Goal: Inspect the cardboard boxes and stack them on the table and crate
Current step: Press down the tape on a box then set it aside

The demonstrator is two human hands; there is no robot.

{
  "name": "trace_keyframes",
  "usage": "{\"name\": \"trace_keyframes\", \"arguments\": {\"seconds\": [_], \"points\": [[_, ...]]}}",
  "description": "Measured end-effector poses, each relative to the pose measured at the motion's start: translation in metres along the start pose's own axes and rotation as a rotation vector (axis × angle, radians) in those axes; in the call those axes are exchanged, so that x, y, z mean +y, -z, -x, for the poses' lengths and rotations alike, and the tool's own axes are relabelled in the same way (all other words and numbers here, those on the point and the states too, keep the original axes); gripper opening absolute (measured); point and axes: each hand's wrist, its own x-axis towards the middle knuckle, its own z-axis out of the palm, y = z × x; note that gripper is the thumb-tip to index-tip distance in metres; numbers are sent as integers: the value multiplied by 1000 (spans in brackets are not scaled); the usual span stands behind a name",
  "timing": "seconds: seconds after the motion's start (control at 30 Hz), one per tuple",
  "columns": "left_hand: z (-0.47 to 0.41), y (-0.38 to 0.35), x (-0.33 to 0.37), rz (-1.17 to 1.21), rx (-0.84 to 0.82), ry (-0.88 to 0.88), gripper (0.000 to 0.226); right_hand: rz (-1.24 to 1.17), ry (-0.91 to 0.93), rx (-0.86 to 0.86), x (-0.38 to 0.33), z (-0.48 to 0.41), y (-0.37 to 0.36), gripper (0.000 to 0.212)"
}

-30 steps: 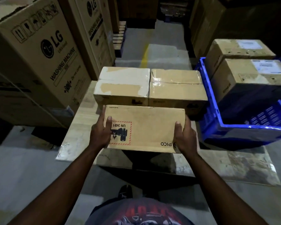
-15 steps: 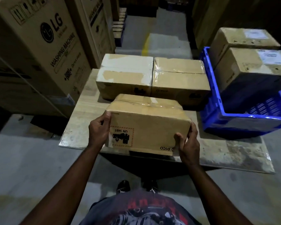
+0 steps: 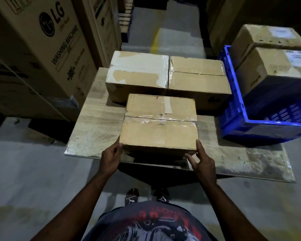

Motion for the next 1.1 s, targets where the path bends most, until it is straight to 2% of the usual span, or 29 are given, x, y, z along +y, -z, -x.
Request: {"name": "trace_keyframes", "arguments": {"seconds": [0.1,0.2,0.27,0.33,0.43,0.5,0.63,0.77,0.87,1.1], "points": [[-2,-2,22,15,4,15,52,57,29,-19,-12,-4,-4,77],[-13,-10,44,-201,17,-120,57,204,159,1,-29,-23,-10,76],[-27,-17,56,-378,-12,-267,69,329,233,-71,-45,-42,-18,76],[-40,-29,64,-567,-87,-383,71,425,298,-167,-60,-59,-26,78],[-47,-50,76,-761,-202,-475,70,555,348,-286,-68,-71,-36,81],[-48,-59,74,-870,-203,-519,71,575,352,-304,-69,-76,-37,83],[-52,-58,72,-917,-227,-496,72,576,360,-333,-70,-75,-36,86],[-62,-60,81,-899,-236,-470,76,507,290,-229,-70,-91,-36,80],[-72,-63,91,-872,-227,-432,74,552,226,-228,-69,-110,-34,80],[-75,-65,87,-914,-197,-456,74,550,240,-201,-68,-111,-35,80]]}}
